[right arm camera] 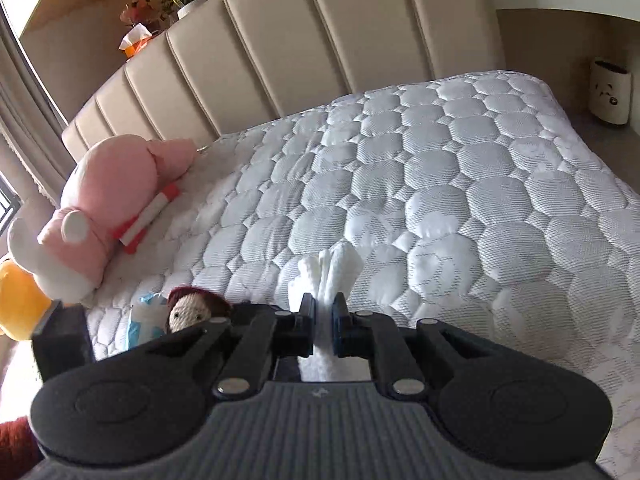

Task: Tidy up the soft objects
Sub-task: 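Wipe the black cap's outer shell with the towel in the right tool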

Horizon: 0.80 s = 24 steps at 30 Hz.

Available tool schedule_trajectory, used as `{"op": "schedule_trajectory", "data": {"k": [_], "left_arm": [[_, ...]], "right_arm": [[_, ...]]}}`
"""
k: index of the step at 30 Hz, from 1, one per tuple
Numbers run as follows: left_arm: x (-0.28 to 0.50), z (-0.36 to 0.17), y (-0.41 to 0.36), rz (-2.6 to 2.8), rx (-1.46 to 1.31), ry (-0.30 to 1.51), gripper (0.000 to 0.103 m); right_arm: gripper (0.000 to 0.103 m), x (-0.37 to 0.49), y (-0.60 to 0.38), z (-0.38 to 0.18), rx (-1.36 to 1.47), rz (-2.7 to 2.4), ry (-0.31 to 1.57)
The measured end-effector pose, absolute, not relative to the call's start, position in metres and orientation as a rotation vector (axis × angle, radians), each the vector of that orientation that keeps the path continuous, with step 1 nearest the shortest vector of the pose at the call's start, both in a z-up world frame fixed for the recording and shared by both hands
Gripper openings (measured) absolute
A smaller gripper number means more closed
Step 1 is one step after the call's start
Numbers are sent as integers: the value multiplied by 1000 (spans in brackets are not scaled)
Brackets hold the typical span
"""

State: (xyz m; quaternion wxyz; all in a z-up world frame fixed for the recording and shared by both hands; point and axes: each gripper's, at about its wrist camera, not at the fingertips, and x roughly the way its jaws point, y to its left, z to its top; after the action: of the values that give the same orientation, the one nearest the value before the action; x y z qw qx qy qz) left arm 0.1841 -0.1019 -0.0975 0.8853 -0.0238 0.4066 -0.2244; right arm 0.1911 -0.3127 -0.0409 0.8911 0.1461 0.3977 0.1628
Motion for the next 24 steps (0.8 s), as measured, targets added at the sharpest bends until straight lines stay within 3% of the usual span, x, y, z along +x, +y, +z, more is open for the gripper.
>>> {"op": "schedule_trajectory", "data": {"k": [4,7,12,18,20,24], "left_arm": [[163,-92,-117,-819,170,815,103],[153,-93,-121,-1056,254,906,103],[148,-100,-105,-857,390,871,103],[145,-92,-60,-791,326,837,103],[142,-86,-57,-777,298,855,103],[136,-72,-49,-698,-68,998,103]], "right_arm": [[9,188,-325,-36,395,360,812],[9,186,-323,-34,421,388,818],[9,179,-314,-30,359,391,814],[13,180,-301,-42,327,425,898],[19,184,-287,-52,259,440,936],[27,191,-255,-75,85,458,1008]]}}
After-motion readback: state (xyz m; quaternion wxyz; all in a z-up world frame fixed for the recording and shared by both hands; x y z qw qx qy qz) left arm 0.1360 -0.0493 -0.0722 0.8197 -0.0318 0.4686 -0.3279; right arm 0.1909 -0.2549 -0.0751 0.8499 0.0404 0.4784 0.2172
